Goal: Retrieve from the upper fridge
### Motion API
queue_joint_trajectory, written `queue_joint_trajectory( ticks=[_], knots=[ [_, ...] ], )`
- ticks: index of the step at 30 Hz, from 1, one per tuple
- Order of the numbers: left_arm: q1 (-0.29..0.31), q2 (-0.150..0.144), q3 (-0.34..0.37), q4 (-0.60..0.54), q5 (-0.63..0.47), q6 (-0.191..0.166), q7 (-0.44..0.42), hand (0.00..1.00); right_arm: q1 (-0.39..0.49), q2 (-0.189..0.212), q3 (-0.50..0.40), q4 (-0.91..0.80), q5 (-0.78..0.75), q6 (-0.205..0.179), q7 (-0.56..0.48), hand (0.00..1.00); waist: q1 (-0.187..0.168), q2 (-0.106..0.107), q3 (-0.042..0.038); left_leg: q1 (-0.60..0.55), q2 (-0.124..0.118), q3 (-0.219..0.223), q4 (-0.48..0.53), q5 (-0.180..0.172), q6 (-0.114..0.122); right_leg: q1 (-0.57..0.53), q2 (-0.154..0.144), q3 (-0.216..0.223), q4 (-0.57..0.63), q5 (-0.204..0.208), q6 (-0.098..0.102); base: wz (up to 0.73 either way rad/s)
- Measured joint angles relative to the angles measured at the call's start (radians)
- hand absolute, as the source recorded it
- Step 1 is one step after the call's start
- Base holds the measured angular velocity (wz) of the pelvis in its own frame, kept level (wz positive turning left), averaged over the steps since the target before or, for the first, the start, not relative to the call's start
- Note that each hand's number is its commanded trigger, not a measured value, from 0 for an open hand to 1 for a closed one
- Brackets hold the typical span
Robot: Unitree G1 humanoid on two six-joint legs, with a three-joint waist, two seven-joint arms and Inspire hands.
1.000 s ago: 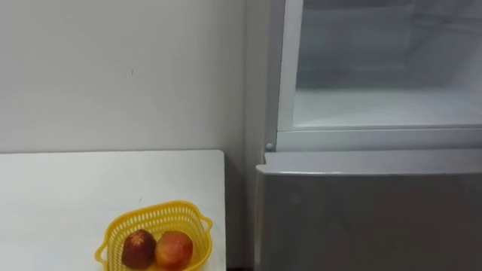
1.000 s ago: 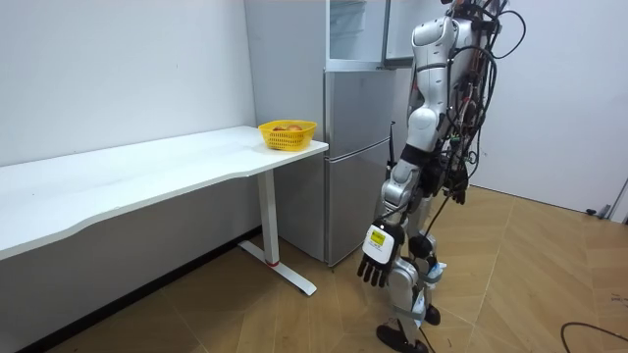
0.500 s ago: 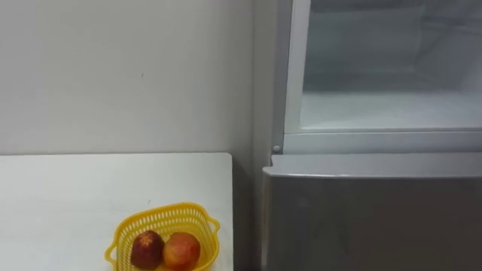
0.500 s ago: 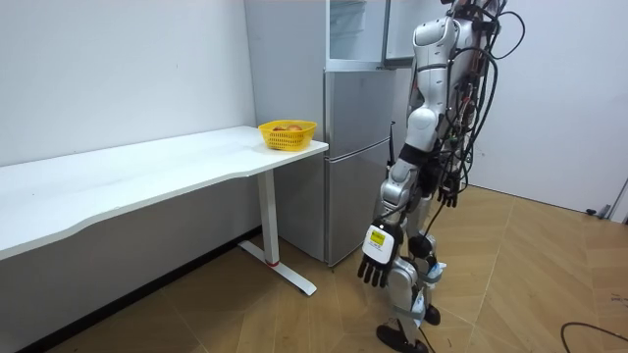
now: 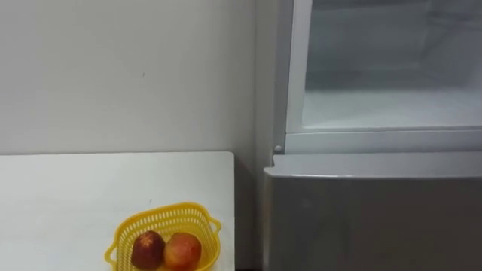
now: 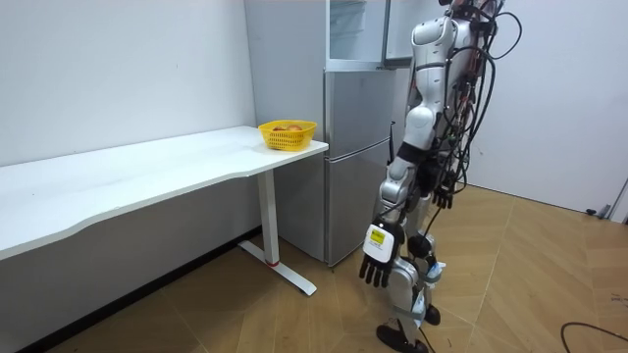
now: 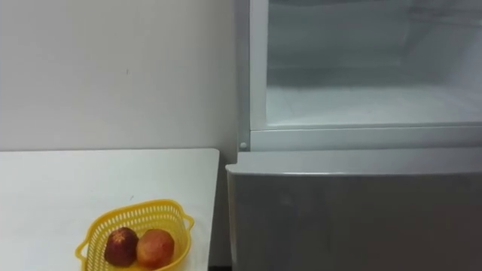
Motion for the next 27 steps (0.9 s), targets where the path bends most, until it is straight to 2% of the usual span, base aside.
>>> queue_joint_trajectory(
  ticks=[4,5,7,8,10,11,13,14,17,18,20,22,25,27],
  knots=[
    [0.013,0.000,0.009,-0.004,0.001,-0.001,0.001,0.00,0.018,0.003,-0.089,-0.018,0.296,-0.005,-0.046,0.00,-0.013,-0.003,-0.0010,0.001,0.000,0.000,-0.004,0.000,0.000,0.001,0.001,0.001,-0.003,-0.001,0.000,0.00],
    [0.015,0.000,0.012,-0.006,0.001,-0.001,0.002,0.00,0.021,0.003,-0.109,-0.023,0.331,-0.007,-0.055,0.00,-0.017,-0.003,-0.0013,0.000,0.000,0.000,-0.004,0.000,0.000,0.002,0.001,0.001,-0.004,-0.001,0.000,0.00],
    [0.039,-0.001,0.052,-0.054,0.000,-0.004,0.004,0.00,0.025,0.002,-0.249,-0.055,0.492,-0.008,-0.098,0.00,-0.053,-0.014,-0.0049,-0.003,-0.001,0.001,0.003,0.000,0.000,0.002,-0.001,0.000,-0.009,-0.001,0.000,0.02],
    [0.052,-0.001,0.070,-0.062,0.000,-0.006,0.005,0.00,0.027,0.000,-0.287,-0.067,0.531,-0.009,-0.110,0.00,-0.059,-0.015,-0.0054,-0.003,-0.002,0.001,0.004,0.000,0.000,0.002,-0.001,0.002,-0.009,-0.001,0.000,0.00],
    [0.060,0.001,0.145,-0.077,0.000,-0.015,0.016,0.00,0.027,-0.006,-0.428,-0.129,0.663,-0.017,-0.170,0.00,-0.092,-0.024,-0.0064,0.000,-0.001,0.009,0.005,0.000,0.000,0.006,-0.001,0.003,-0.011,-0.004,0.001,-0.02],
    [0.065,0.001,0.157,-0.086,0.000,-0.018,0.020,0.00,0.023,-0.009,-0.452,-0.147,0.695,-0.022,-0.186,0.00,-0.098,-0.027,-0.0073,0.000,-0.001,0.009,0.004,0.000,0.000,0.007,-0.001,0.005,-0.011,-0.004,0.001,-0.03],
    [0.091,0.002,0.198,-0.133,-0.004,-0.032,0.029,0.00,0.018,-0.035,-0.573,-0.233,0.799,-0.025,-0.277,0.00,-0.118,-0.042,-0.0077,0.004,-0.004,0.014,0.003,0.000,0.000,0.007,0.000,0.008,-0.006,-0.005,0.001,-0.05],
    [0.093,0.002,0.207,-0.137,-0.003,-0.037,0.032,0.00,0.017,-0.041,-0.596,-0.273,0.805,-0.026,-0.308,0.00,-0.121,-0.044,-0.0071,0.004,-0.004,0.019,0.002,0.000,0.000,0.005,0.000,0.010,-0.004,-0.005,0.001,-0.16],
    [0.094,0.003,0.237,-0.150,-0.019,-0.044,0.057,0.00,0.003,-0.102,-0.626,-0.436,0.799,-0.068,-0.416,0.00,-0.124,-0.056,-0.0070,-0.008,-0.004,0.031,0.001,0.000,0.000,-0.023,0.001,0.028,0.008,-0.007,0.001,-0.13],
    [0.095,0.005,0.240,-0.163,-0.018,-0.047,0.066,0.00,-0.001,-0.122,-0.642,-0.501,0.775,-0.079,-0.461,0.00,-0.125,-0.065,-0.0082,-0.014,-0.004,0.029,0.001,0.000,0.000,-0.029,0.001,0.026,0.008,-0.008,0.002,0.06],
    [0.103,0.007,0.236,-0.190,-0.019,-0.058,0.089,0.00,-0.009,-0.149,-0.664,-0.626,0.734,-0.107,-0.557,0.00,-0.126,-0.079,-0.0057,-0.023,-0.003,0.026,0.001,0.000,0.000,-0.036,0.003,0.026,0.007,-0.007,0.001,0.04],
    [0.107,0.010,0.234,-0.192,-0.020,-0.060,0.102,0.00,-0.043,-0.174,-0.678,-0.681,0.677,-0.116,-0.631,0.00,-0.134,-0.089,-0.0062,-0.027,-0.003,0.027,0.002,0.000,0.000,-0.040,0.004,0.026,0.006,-0.006,0.000,0.00],
    [0.107,0.015,0.233,-0.193,-0.019,-0.082,0.118,0.00,-0.083,-0.197,-0.734,-0.798,0.614,-0.140,-0.727,0.00,-0.143,-0.099,-0.0068,-0.062,-0.002,0.018,0.015,0.000,0.000,-0.055,0.005,0.019,0.003,0.002,-0.001,0.07],
    [0.107,0.016,0.233,-0.193,-0.016,-0.083,0.123,0.00,-0.087,-0.209,-0.741,-0.863,0.587,-0.160,-0.775,0.00,-0.148,-0.102,-0.0080,-0.077,-0.003,0.012,0.016,0.001,0.000,-0.068,0.004,0.015,0.009,0.003,-0.001,0.09]
  ],
)
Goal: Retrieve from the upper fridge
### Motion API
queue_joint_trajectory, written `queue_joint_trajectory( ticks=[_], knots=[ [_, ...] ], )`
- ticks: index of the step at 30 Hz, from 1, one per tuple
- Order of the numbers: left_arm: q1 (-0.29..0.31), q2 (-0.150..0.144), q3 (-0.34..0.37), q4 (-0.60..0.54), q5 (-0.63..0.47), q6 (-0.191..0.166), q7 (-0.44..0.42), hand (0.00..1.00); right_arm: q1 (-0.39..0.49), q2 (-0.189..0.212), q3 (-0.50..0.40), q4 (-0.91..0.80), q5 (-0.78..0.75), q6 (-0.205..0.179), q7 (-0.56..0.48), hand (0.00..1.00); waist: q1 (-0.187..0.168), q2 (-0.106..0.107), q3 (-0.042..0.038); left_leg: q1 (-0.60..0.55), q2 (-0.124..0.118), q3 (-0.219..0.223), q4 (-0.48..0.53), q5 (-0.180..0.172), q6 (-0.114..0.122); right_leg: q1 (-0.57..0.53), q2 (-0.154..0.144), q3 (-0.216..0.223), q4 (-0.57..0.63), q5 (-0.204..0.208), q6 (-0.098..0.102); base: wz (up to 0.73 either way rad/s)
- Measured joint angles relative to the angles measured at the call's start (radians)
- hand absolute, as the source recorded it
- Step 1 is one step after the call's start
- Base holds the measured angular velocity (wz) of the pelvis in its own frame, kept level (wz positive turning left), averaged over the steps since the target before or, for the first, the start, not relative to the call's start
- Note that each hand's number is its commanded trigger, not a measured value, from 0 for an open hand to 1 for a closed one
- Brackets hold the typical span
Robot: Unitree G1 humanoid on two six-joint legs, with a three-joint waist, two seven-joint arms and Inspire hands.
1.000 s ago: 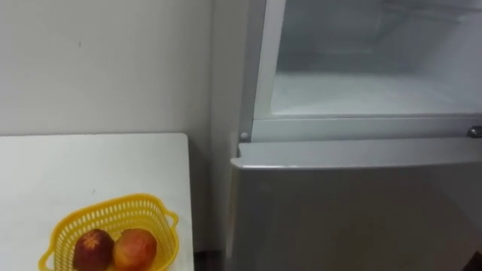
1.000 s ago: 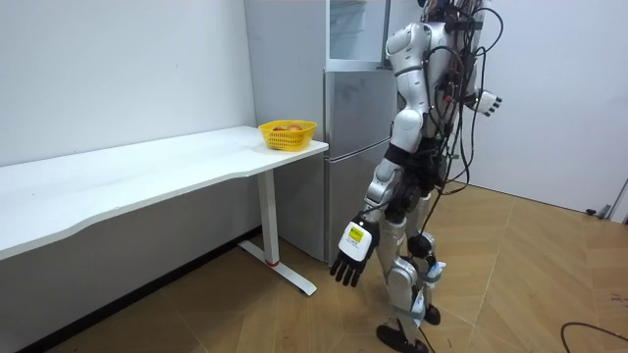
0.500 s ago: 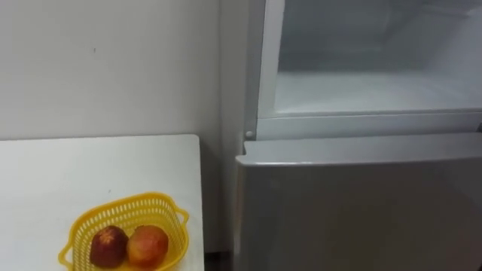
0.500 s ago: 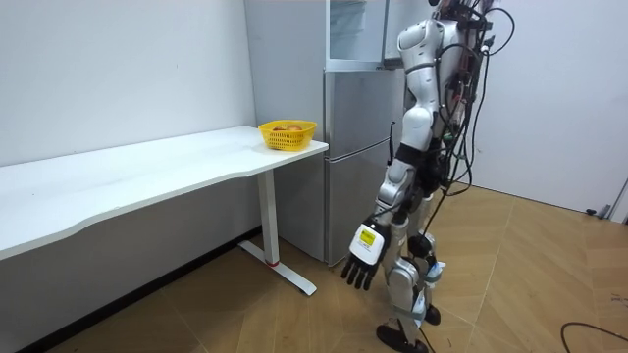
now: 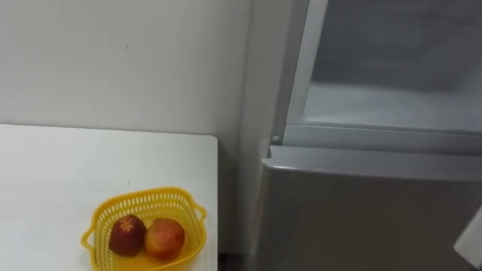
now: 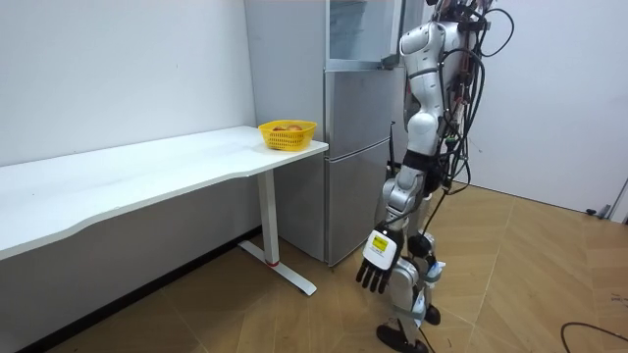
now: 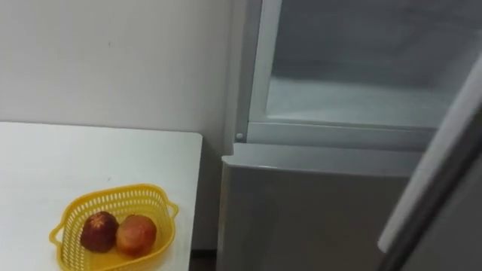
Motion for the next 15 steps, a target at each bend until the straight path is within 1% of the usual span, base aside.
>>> queue_joint_trajectory(
  ticks=[2,4,5,7,9,10,11,12,13,15],
  knots=[
    [0.000,-0.002,-0.002,0.000,0.000,0.003,-0.005,0.00,-0.003,-0.014,0.027,0.004,0.001,0.002,0.060,0.00,0.001,0.004,0.0008,0.000,0.000,-0.002,0.000,0.000,0.000,0.001,0.000,-0.002,0.000,0.000,0.000,0.00],
    [0.000,-0.001,-0.009,-0.008,0.000,0.019,-0.015,0.00,-0.004,-0.027,0.060,0.037,0.014,0.028,0.148,0.00,0.002,0.006,0.0020,-0.001,0.001,-0.007,0.002,0.000,0.000,0.001,-0.001,-0.005,0.001,0.001,-0.001,0.00],
    [0.000,-0.001,-0.015,-0.011,-0.001,0.023,-0.019,0.00,-0.004,-0.027,0.068,0.048,0.016,0.040,0.170,0.00,0.002,0.006,0.0027,-0.002,0.001,-0.009,0.003,0.000,0.000,0.001,-0.002,-0.008,0.001,0.001,-0.001,0.05],
    [-0.001,0.001,-0.026,-0.029,-0.001,0.038,-0.043,0.00,-0.004,-0.031,0.129,0.138,0.012,0.064,0.262,0.00,0.010,0.006,0.0055,0.001,0.001,-0.009,0.005,0.000,0.000,0.005,-0.003,-0.013,0.003,0.001,-0.002,0.02],
    [-0.013,0.000,-0.027,-0.026,0.000,0.046,-0.052,0.00,-0.002,-0.030,0.171,0.227,0.010,0.072,0.323,0.00,0.016,0.005,0.0052,0.001,0.002,-0.006,0.007,0.000,0.000,0.006,-0.004,-0.015,0.004,0.002,-0.002,0.00],
    [-0.023,0.001,-0.027,-0.025,-0.001,0.054,-0.060,0.00,-0.003,-0.031,0.190,0.273,0.011,0.085,0.365,0.00,0.021,0.004,0.0081,0.001,0.002,-0.007,0.008,0.000,0.000,0.006,-0.005,-0.015,0.004,0.004,-0.003,0.00],
    [-0.025,0.003,-0.027,-0.025,-0.001,0.057,-0.061,0.00,-0.004,-0.033,0.203,0.296,0.011,0.088,0.385,0.00,0.023,0.003,0.0076,0.001,0.002,-0.007,0.008,0.000,0.000,0.006,-0.004,-0.015,0.005,0.005,-0.003,0.00],
    [-0.031,0.008,-0.028,-0.025,-0.001,0.063,-0.062,0.00,-0.004,-0.034,0.226,0.329,0.011,0.096,0.431,0.00,0.026,0.001,0.0067,0.002,0.002,-0.007,0.008,0.000,0.000,0.005,-0.004,-0.015,0.005,0.006,-0.003,0.00],
    [-0.037,0.015,-0.037,-0.025,-0.003,0.071,-0.064,0.00,-0.007,-0.038,0.249,0.354,0.014,0.114,0.472,0.00,0.031,-0.005,0.0065,0.002,0.002,-0.007,0.008,0.000,0.000,0.002,-0.005,-0.017,0.004,0.006,-0.003,0.00],
    [-0.043,0.021,-0.039,-0.026,-0.005,0.081,-0.072,0.00,-0.020,-0.043,0.275,0.381,0.016,0.145,0.529,0.00,0.040,-0.010,0.0042,0.002,0.002,-0.007,0.007,0.000,-0.001,0.003,-0.004,-0.018,0.002,0.006,-0.004,0.00]
  ],
)
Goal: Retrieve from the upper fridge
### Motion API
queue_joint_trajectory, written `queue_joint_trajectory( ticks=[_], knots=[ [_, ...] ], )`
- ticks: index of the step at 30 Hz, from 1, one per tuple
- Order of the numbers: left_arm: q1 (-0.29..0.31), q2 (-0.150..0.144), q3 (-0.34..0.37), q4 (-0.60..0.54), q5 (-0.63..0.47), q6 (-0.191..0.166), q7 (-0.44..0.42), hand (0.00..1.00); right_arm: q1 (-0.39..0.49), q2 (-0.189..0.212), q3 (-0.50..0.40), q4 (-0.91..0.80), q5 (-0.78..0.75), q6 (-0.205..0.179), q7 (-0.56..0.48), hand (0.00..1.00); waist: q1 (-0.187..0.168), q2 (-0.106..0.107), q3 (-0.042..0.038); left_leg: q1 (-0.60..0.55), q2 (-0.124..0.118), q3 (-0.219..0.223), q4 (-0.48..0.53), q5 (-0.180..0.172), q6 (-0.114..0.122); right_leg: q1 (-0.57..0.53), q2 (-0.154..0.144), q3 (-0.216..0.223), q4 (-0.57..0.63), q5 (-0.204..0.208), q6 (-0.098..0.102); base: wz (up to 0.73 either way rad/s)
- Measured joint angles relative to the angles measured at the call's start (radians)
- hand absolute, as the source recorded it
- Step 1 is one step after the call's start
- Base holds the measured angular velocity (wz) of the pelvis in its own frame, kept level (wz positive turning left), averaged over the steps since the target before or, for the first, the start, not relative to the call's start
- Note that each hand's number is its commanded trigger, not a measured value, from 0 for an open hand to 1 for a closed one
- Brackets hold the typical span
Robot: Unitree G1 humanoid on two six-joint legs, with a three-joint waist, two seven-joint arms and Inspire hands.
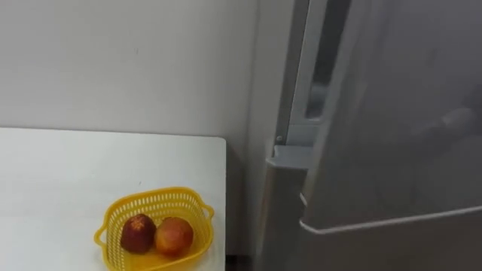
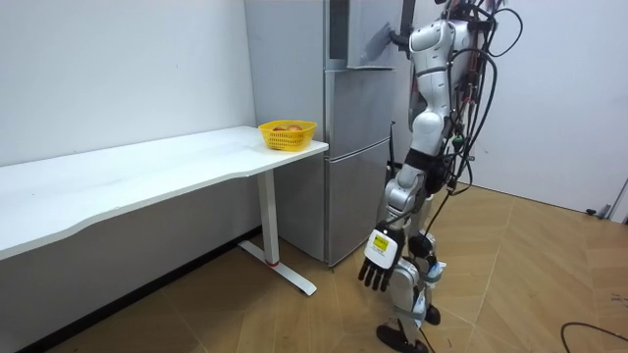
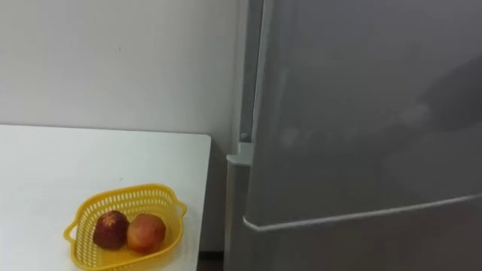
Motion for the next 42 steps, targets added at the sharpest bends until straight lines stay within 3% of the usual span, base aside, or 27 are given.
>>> queue_joint_trajectory(
  ticks=[6,11,15,20,22,26,28,32,36,39,42],
  knots=[
    [0.001,0.000,-0.007,-0.009,0.002,0.030,-0.033,0.00,-0.059,-0.001,0.023,0.135,0.012,-0.002,0.068,0.00,0.004,-0.018,-0.0019,-0.002,-0.001,-0.005,0.010,0.000,0.000,0.012,-0.003,-0.009,0.001,0.003,0.000,0.00],
    [-0.015,0.002,-0.027,-0.013,0.002,0.048,-0.033,0.00,-0.111,-0.003,0.022,0.210,0.030,0.021,0.112,0.00,0.003,-0.028,-0.0013,-0.003,0.000,-0.005,0.019,-0.001,0.002,0.013,-0.003,-0.003,-0.008,0.016,0.001,-0.03],
    [-0.014,0.015,-0.039,-0.012,0.002,0.068,-0.031,0.00,-0.128,-0.014,0.025,0.220,0.034,0.049,0.124,0.00,0.003,-0.023,-0.0038,-0.003,0.000,-0.005,0.025,0.000,0.004,0.017,-0.001,-0.003,-0.014,0.025,0.002,0.00],
    [0.000,0.013,-0.038,-0.003,-0.001,0.066,-0.027,0.00,-0.130,-0.016,0.013,0.188,0.021,0.065,0.124,0.00,-0.001,-0.006,-0.0109,-0.003,-0.001,-0.008,0.027,0.000,0.004,0.026,0.001,-0.005,-0.015,0.029,0.002,0.02],
    [0.012,0.011,-0.038,-0.004,-0.006,0.060,-0.025,0.00,-0.130,-0.016,0.014,0.155,0.021,0.071,0.085,0.00,-0.001,0.006,-0.0076,-0.004,-0.001,-0.012,0.029,0.000,0.004,0.026,0.002,-0.006,-0.015,0.029,0.002,0.05],
    [0.033,0.011,-0.035,-0.005,-0.006,0.033,-0.006,0.00,-0.126,-0.016,0.013,0.113,0.022,0.070,-0.003,0.00,-0.020,0.018,-0.0138,-0.004,-0.001,-0.018,0.030,0.001,0.003,0.020,0.002,-0.013,-0.017,0.029,0.002,0.09],
    [0.043,0.013,-0.025,-0.005,-0.005,0.013,0.001,0.00,-0.064,-0.016,-0.009,0.063,0.030,0.063,-0.060,0.00,-0.024,0.023,-0.0167,-0.003,-0.001,-0.022,0.030,0.001,0.003,0.036,0.003,-0.025,-0.035,0.029,0.002,0.22],
    [0.060,0.009,0.006,-0.013,-0.008,0.011,0.025,0.00,0.080,-0.006,-0.074,0.056,0.097,0.039,-0.126,0.00,-0.022,0.022,-0.0142,0.005,-0.001,-0.027,0.017,0.001,0.002,0.058,0.004,-0.028,-0.050,0.028,0.003,0.09],
    [0.060,0.007,0.015,-0.035,-0.007,0.017,0.066,0.00,0.252,0.081,-0.104,0.233,0.188,0.019,-0.167,0.00,-0.026,0.023,-0.0117,0.001,0.000,-0.026,0.014,0.001,0.002,0.054,0.004,-0.031,-0.051,0.028,0.003,0.02],
    [0.043,-0.015,0.021,-0.037,-0.006,0.019,0.081,0.00,0.362,0.200,-0.097,0.436,0.242,0.032,-0.166,0.00,-0.025,0.029,-0.0117,0.002,0.000,-0.024,-0.001,0.001,0.002,0.050,0.002,-0.029,-0.050,0.028,0.004,-0.01],
    [0.040,-0.043,0.022,-0.037,-0.006,0.022,0.079,0.00,0.394,0.254,-0.064,0.717,0.316,0.054,-0.142,0.00,-0.040,0.063,-0.0109,0.003,0.002,-0.020,-0.002,-0.001,0.005,0.049,-0.001,-0.023,-0.049,0.025,0.008,-0.05]
  ],
)
